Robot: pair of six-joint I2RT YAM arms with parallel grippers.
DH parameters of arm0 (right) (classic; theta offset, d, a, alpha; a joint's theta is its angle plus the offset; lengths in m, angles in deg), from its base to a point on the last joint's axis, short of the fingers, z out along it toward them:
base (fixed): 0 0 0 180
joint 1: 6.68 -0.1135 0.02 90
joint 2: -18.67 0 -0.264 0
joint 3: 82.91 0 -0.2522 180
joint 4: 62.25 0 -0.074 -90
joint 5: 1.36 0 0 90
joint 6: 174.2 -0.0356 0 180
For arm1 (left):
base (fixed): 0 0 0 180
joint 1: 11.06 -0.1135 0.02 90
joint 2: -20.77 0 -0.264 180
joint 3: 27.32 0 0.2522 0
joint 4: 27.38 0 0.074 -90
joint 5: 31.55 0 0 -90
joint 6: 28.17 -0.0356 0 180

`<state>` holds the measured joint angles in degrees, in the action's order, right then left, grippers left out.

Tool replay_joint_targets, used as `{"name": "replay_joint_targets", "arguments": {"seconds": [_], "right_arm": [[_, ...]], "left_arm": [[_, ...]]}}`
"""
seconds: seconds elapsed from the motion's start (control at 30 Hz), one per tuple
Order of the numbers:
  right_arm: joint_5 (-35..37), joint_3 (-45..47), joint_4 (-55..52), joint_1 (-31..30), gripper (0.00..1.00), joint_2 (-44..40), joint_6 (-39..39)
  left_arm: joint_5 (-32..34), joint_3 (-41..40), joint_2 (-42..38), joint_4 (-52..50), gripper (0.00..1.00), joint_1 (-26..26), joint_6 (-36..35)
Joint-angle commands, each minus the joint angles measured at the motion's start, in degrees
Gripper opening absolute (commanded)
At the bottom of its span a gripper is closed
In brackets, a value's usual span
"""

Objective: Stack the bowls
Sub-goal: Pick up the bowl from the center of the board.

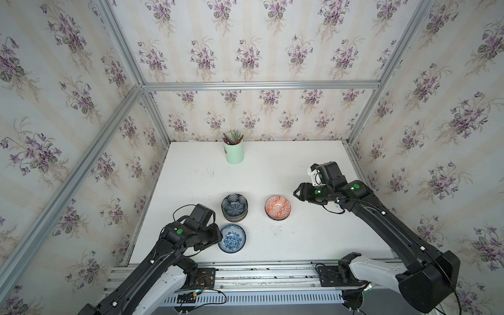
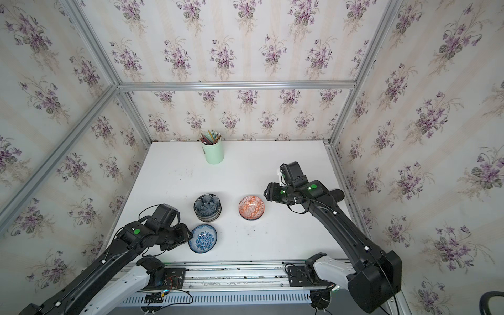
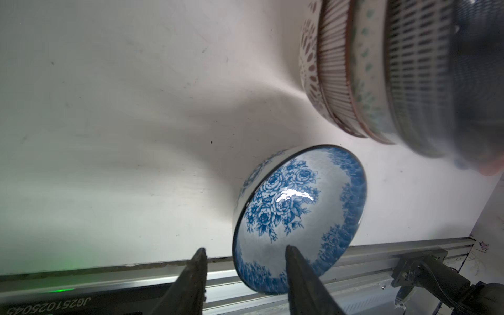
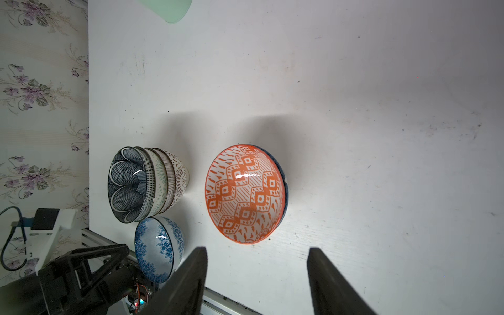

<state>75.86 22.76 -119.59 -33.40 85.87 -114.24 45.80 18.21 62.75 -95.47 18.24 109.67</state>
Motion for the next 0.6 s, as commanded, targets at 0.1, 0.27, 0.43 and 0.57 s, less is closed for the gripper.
{"name": "replay_joint_targets", "arguments": {"seconds": [0.1, 0.27, 0.43, 0.57], "right_arm": [[-0.19, 0.52, -0.28, -0.24, 0.63, -0.40, -0.39], [0.06, 0.92, -0.46, -0.23, 0.63, -0.67, -0.36], [-0.14, 1.31, -0.21, -0.25, 0.63, -0.58, -0.38], [-0.58, 1.67, -0.20, -0.21, 0.62, -0.49, -0.23]], "left_arm": [[-1.99, -3.41, -0.05, 4.04, 0.41, 0.31, 1.43], [-2.11, -4.43, 0.34, 4.65, 0.28, 0.32, 1.14], [-2.20, -4.70, 0.26, 4.84, 0.16, 0.31, 0.95], [-2.20, -4.75, 0.17, 4.28, 0.14, 0.39, 0.56]]}}
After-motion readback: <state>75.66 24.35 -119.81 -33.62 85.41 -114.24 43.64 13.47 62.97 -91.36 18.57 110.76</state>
